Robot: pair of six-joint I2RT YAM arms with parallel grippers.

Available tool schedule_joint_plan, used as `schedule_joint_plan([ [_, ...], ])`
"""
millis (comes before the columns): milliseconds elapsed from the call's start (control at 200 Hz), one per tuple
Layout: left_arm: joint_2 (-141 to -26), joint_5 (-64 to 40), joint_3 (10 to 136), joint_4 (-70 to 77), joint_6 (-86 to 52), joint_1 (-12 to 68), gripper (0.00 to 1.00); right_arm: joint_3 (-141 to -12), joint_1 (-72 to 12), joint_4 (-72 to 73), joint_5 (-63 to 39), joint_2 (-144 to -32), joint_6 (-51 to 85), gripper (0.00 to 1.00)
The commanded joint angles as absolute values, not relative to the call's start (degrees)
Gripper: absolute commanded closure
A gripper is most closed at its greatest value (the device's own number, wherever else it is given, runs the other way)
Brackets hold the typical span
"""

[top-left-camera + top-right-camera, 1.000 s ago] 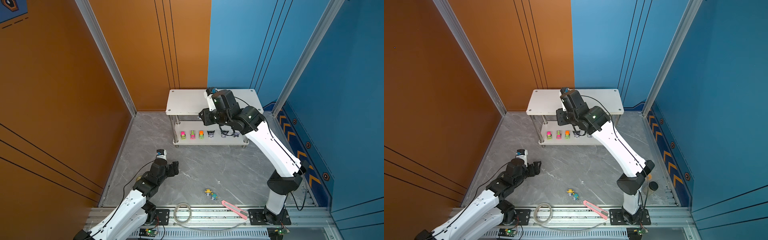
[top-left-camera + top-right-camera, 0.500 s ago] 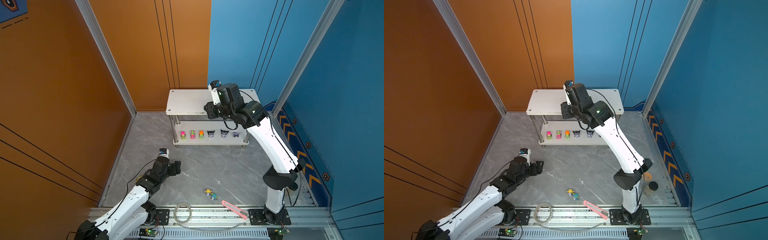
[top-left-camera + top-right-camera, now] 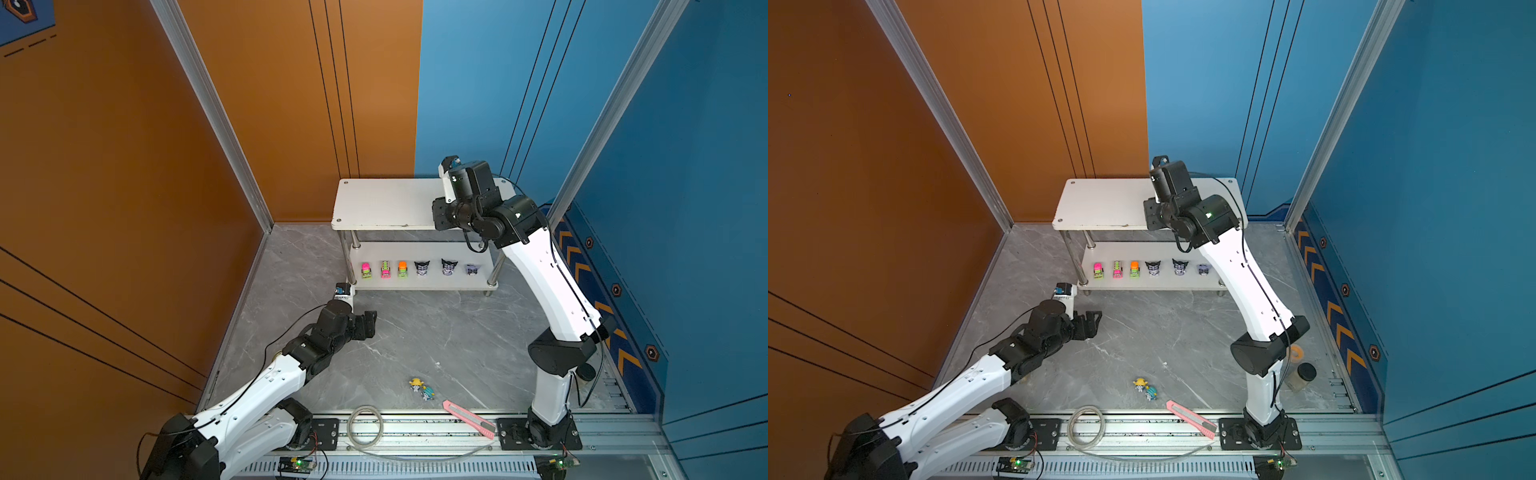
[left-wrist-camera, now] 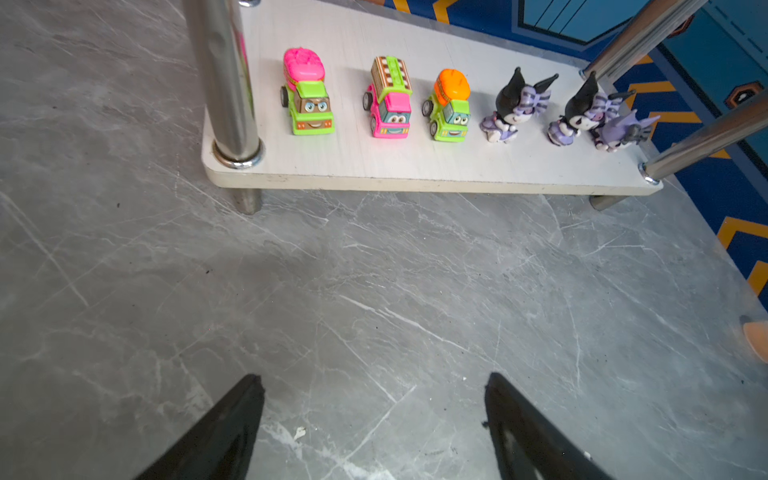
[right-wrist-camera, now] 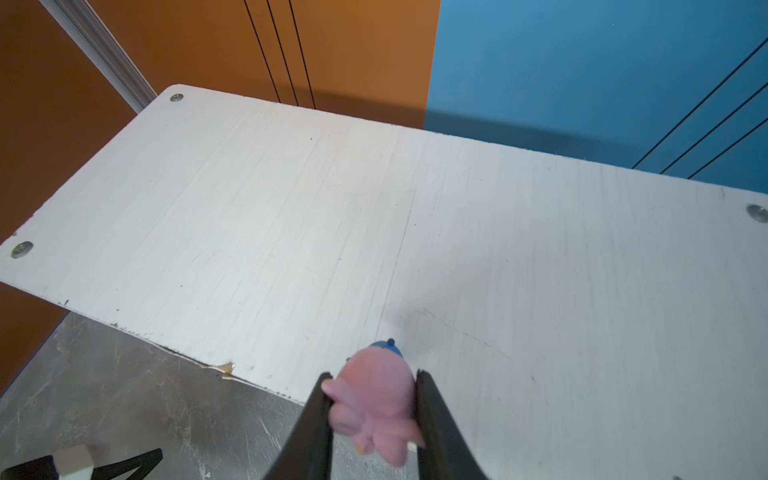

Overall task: Organize plastic toys on shelves
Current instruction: Place the plastic toy on the shelf.

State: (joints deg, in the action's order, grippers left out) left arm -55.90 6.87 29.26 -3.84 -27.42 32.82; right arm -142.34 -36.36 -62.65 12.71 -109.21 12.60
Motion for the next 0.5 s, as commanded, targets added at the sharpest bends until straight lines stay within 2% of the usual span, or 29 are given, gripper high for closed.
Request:
schedule_joint_plan([
  [0,-57.5,9.0,30.9,-3.0,-26.6,34.0,0.15,-143.6,-36.4,-64.5,13.2,-110.0,11.5,0.84],
  [496,-62.4,10.1,34.1,-1.7,-26.3,37.1,0.15,-143.6,-36.1,-66.9,11.9,-109.9,12.3,0.85],
])
